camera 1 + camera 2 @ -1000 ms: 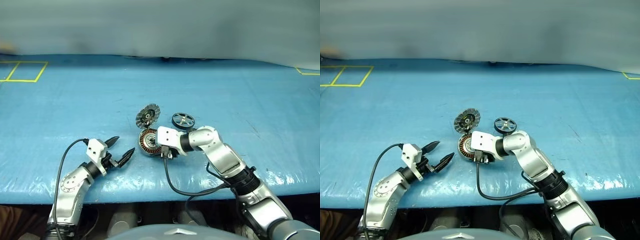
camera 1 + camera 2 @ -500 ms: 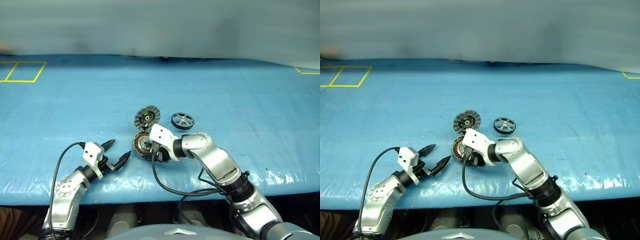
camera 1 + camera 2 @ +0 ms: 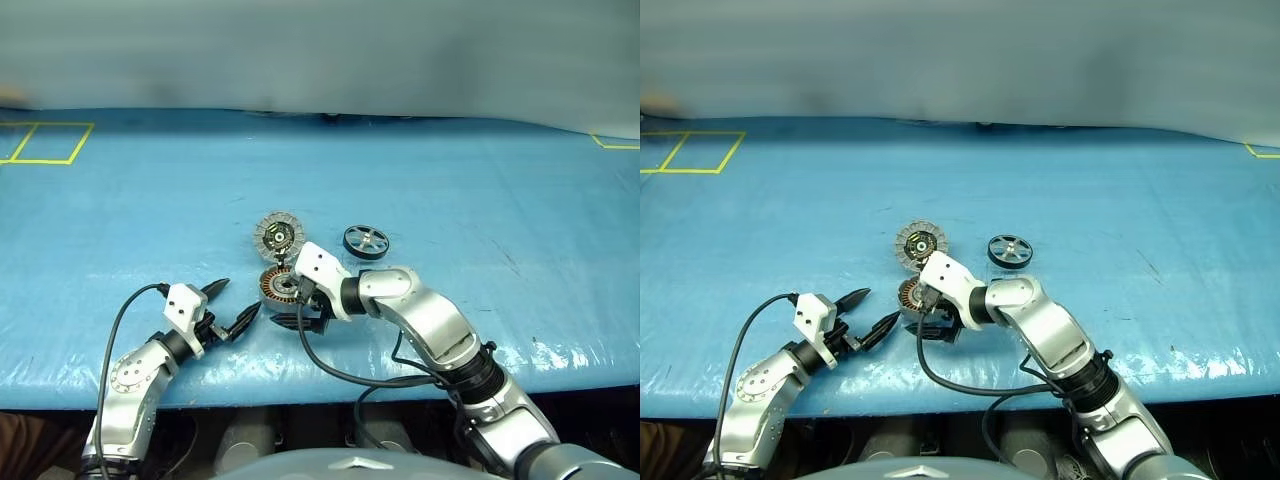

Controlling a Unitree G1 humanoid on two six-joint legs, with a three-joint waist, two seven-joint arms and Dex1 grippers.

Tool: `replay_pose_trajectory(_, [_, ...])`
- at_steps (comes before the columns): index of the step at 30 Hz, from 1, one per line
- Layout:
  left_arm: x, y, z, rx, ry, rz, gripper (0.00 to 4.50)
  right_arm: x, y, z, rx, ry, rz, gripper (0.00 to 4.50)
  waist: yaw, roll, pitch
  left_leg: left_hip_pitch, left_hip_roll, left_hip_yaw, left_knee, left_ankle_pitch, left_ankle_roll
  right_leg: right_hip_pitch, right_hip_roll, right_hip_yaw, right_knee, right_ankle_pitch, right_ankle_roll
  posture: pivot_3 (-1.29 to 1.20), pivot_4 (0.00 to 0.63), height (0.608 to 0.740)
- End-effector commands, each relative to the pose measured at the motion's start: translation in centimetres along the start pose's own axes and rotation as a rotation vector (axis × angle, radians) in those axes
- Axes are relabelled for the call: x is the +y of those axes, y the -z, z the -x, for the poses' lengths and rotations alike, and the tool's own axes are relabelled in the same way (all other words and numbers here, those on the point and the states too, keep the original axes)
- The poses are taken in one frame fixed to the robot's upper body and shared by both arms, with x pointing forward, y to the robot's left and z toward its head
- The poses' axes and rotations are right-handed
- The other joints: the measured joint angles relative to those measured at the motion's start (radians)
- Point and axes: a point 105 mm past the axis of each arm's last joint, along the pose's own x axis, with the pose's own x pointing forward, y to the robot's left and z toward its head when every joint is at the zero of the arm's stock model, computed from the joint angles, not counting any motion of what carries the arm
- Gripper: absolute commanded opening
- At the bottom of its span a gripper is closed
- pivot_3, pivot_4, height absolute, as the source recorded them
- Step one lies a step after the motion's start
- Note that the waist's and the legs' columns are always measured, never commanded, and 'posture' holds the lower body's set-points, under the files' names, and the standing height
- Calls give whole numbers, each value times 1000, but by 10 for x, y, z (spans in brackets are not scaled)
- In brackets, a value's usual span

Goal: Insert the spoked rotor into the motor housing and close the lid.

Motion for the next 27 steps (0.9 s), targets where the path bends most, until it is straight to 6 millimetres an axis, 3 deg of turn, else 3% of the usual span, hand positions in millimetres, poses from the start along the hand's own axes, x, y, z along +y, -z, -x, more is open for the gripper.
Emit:
replay_pose_trajectory(1, [2,-15,-1,-41,8,-44,4500,8,-38,17,-169,-68,-57,3984,0,0,0,0,0,0,0,0,0,0,0,0,0,0,0,0,150,740])
replay_pose_trajectory(4, [3,-16,-1,-38,16,-49,4500,10,-51,28,-234,-91,-113,3984,1,0,0,0,0,0,0,0,0,0,0,0,0,0,0,0,150,740])
replay_pose_trajectory(7, [2,-18,0,-35,41,-53,4500,1,-47,38,-238,-43,-126,3984,1,0,0,0,-1,0,-1,0,0,0,-1,0,0,0,0,0,150,740])
replay_pose_trajectory(17, [8,-22,13,-14,65,-74,4500,-47,4,73,-238,270,62,3984,0,0,0,0,-1,1,-2,0,1,-1,-3,-2,-1,0,0,0,150,740])
replay_pose_trajectory(23, [-5,-16,19,35,186,-31,4500,-63,65,98,-172,374,-39,3984,9,0,0,0,-1,1,0,2,7,1,-3,-3,-1,0,0,0,150,740])
replay_pose_trajectory(27, [-12,-16,22,46,241,-35,4500,-65,81,101,-167,407,-84,3984,7,1,1,1,-1,2,0,3,6,1,-3,-3,0,0,0,0,150,740])
